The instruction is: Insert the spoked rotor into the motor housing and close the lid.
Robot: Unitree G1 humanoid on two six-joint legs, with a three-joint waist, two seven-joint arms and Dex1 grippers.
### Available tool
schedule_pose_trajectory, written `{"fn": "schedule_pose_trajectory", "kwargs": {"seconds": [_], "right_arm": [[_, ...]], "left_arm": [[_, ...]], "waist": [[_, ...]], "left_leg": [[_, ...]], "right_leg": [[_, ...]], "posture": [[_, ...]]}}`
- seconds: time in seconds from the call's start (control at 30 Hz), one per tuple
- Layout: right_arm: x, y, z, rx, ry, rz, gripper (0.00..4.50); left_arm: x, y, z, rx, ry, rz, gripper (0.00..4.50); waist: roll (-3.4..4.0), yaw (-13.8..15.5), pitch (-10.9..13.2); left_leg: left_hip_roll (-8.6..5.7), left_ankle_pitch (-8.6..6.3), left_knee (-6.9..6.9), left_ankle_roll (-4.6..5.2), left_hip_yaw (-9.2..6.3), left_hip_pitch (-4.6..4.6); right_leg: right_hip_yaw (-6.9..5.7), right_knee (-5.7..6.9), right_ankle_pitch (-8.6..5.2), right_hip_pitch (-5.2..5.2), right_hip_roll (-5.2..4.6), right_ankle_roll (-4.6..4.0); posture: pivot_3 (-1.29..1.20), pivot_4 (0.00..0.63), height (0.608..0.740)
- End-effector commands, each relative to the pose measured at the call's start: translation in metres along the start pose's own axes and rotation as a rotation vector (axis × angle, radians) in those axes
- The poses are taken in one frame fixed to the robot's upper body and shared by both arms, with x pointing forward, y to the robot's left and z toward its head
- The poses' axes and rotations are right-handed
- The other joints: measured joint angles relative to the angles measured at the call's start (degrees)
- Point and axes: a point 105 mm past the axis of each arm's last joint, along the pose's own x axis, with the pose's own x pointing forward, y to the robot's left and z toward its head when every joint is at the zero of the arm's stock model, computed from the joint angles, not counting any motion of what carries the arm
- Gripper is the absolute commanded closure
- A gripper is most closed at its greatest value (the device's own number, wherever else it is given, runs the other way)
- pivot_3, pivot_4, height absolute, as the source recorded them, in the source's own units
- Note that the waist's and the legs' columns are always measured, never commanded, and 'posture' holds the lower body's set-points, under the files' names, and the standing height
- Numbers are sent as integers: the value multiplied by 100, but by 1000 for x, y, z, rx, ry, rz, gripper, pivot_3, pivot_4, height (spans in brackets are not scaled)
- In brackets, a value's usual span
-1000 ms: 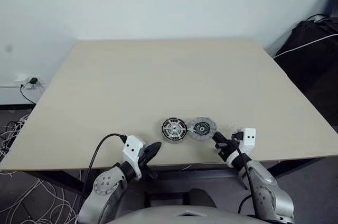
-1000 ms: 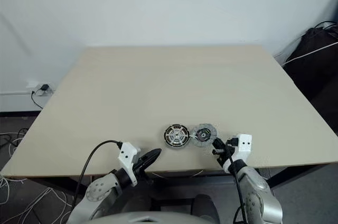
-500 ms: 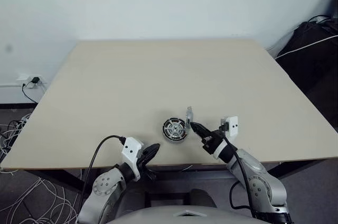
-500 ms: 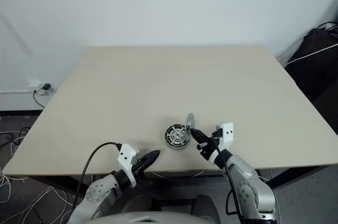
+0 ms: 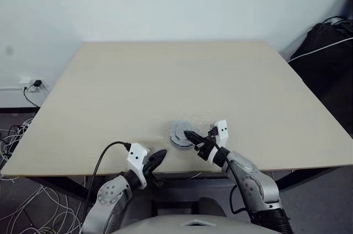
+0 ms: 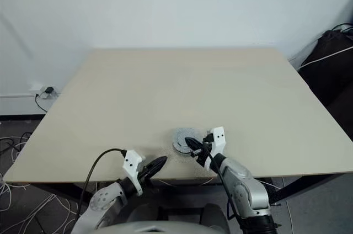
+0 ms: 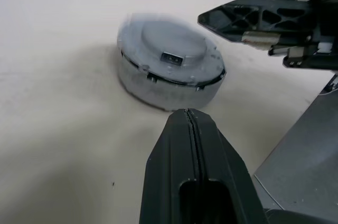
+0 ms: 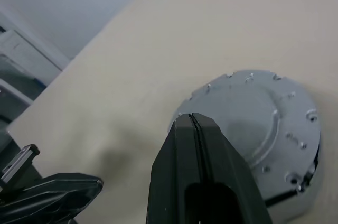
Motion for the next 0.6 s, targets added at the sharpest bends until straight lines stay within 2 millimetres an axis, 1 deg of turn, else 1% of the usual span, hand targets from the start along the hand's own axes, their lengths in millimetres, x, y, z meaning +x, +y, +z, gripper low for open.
{"fn": "schedule_pose_trajectory", "kwargs": {"seconds": [0.03,0.17,0.27,0.3,0.33,0.37,0.47,0.6], "right_arm": [[-4,0,26,-120,-90,-12,4485],[-5,-6,28,-202,-68,-28,4485],[-1,-5,25,-249,-30,6,4485],[1,-4,23,-267,-11,18,4115],[3,-4,21,-281,4,29,3925],[5,-3,19,-295,22,45,3634],[13,0,15,-338,63,79,2625],[20,-2,13,-353,91,98,1314]], "left_arm": [[3,-9,25,14,-60,-16,4500],[6,-17,45,15,-73,-26,4500],[6,-20,56,15,-75,-32,4500],[6,-21,59,16,-74,-33,4500],[6,-21,62,16,-73,-34,4500],[5,-22,64,16,-73,-36,4500],[2,-24,71,15,-73,-37,4500],[-1,-26,77,12,-71,-32,4500]], "waist": [[0,-1,0],[0,-2,0],[0,-7,0],[-1,-15,0],[-1,-15,0],[-1,-13,0],[-2,-9,1],[-7,-2,2]], "left_leg": [[0,0,1,0,0,0],[1,0,1,0,0,1],[0,0,2,0,0,2],[0,0,2,0,1,5],[1,0,3,0,1,7],[1,1,4,0,1,7],[1,1,6,0,1,8],[-1,2,11,1,1,9]], "right_leg": [[0,0,-1,0,0,3],[0,1,-1,0,1,3],[0,2,-1,1,3,3],[2,2,0,3,5,3],[2,2,0,5,7,3],[2,3,0,5,8,2],[3,3,0,7,11,2],[4,3,2,12,11,3]], "posture": [[0,0,740],[0,0,740],[0,0,740],[0,0,740],[0,0,740],[0,0,740],[0,0,740],[0,0,740]]}}
